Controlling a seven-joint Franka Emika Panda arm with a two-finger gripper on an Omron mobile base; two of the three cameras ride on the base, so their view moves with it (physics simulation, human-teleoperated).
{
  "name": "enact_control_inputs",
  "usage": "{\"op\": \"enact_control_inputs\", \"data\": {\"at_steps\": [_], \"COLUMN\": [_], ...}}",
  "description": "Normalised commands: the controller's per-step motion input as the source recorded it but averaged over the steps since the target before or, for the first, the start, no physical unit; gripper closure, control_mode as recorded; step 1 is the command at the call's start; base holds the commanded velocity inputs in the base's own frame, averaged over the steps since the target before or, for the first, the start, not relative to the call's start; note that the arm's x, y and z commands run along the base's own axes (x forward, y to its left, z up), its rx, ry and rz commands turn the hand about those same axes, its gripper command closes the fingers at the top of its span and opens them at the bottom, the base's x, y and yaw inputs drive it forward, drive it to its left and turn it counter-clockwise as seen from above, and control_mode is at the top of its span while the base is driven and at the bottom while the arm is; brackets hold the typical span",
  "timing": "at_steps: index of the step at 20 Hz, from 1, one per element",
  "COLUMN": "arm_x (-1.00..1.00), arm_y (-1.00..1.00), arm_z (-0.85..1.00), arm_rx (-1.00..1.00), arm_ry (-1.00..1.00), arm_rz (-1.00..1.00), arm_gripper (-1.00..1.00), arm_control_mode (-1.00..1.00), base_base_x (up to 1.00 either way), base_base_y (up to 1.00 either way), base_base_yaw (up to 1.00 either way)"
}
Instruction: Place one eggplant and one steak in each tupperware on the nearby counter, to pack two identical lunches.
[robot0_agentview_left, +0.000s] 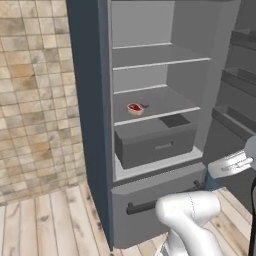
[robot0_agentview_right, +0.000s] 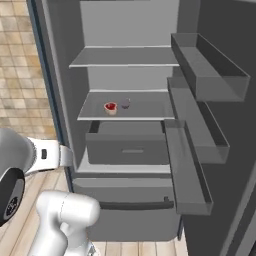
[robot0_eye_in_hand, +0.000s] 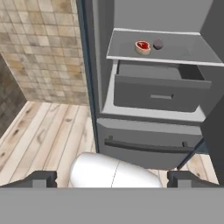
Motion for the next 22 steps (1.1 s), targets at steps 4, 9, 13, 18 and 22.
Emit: {"op": "enact_control_inputs", "data": {"at_steps": [4, 9, 13, 18, 22], "arm_x": [0.00, 0.00, 0.00, 0.00, 0.00], "arm_y": [0.00, 0.00, 0.00, 0.00, 0.00], "arm_z": [0.00, 0.00, 0.00, 0.00, 0.00], "arm_rx": [0.00, 0.00, 0.00, 0.00, 0.00], "arm_ry": [0.00, 0.00, 0.00, 0.00, 0.00], "arm_rz": [0.00, 0.00, 0.00, 0.00, 0.00], "arm_gripper": [-1.00, -1.00, -1.00, -1.00, -1.00], "arm_control_mode": [1.00, 1.00, 1.00, 1.00, 1.00], "base_base_x": [0.54, 0.47, 0.31, 0.17, 0.33], "base_base_y": [-0.06, -0.16, -0.32, -0.40, -0.14], "base_base_yaw": [0.00, 0.00, 0.02, 0.12, 0.15]}}
